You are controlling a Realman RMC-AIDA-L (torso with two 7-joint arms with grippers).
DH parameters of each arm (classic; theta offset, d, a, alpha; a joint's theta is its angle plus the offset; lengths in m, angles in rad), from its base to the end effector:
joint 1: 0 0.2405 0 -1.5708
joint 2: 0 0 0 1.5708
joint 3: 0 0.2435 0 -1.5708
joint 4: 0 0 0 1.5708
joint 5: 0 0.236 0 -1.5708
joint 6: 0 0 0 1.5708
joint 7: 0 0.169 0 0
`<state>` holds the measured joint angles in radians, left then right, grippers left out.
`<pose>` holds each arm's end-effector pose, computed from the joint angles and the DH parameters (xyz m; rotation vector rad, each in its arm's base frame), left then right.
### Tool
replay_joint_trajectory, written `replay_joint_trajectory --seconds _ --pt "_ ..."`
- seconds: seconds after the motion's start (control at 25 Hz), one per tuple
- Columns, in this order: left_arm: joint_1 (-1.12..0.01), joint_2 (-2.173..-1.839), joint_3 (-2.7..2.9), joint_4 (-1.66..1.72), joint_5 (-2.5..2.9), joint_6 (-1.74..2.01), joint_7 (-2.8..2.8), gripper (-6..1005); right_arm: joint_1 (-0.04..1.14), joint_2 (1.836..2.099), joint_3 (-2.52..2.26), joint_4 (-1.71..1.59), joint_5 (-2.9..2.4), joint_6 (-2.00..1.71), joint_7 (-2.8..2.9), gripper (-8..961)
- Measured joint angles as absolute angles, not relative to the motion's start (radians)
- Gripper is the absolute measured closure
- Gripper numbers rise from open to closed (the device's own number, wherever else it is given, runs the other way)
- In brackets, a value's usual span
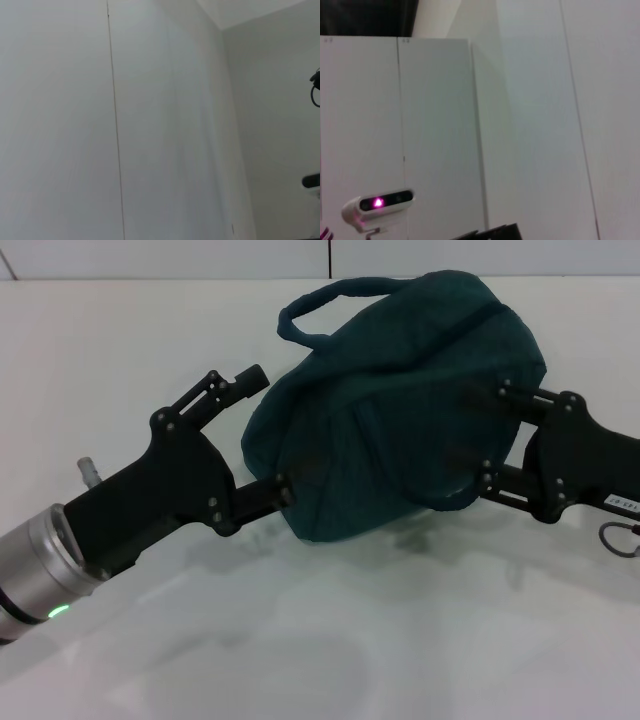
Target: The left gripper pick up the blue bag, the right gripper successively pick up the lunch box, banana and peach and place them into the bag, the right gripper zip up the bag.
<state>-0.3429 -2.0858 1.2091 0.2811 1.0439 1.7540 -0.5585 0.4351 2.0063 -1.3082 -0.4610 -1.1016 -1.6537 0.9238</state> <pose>-0.2421 0.2767 -0.0398 -2.2706 -0.0621 -1.2941 0.2125 0.3196 -0.0240 -2.5644 0.1543 1.2719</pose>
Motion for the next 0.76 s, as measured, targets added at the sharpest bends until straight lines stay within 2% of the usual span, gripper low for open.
replay_joint_trajectory --seconds 0.76 --pt "-0.342 -2.089 1.206 0.253 1.032 1.752 -0.558 146 0.434 2.010 -1.302 -0.463 -1.102 -1.651 0.896 334"
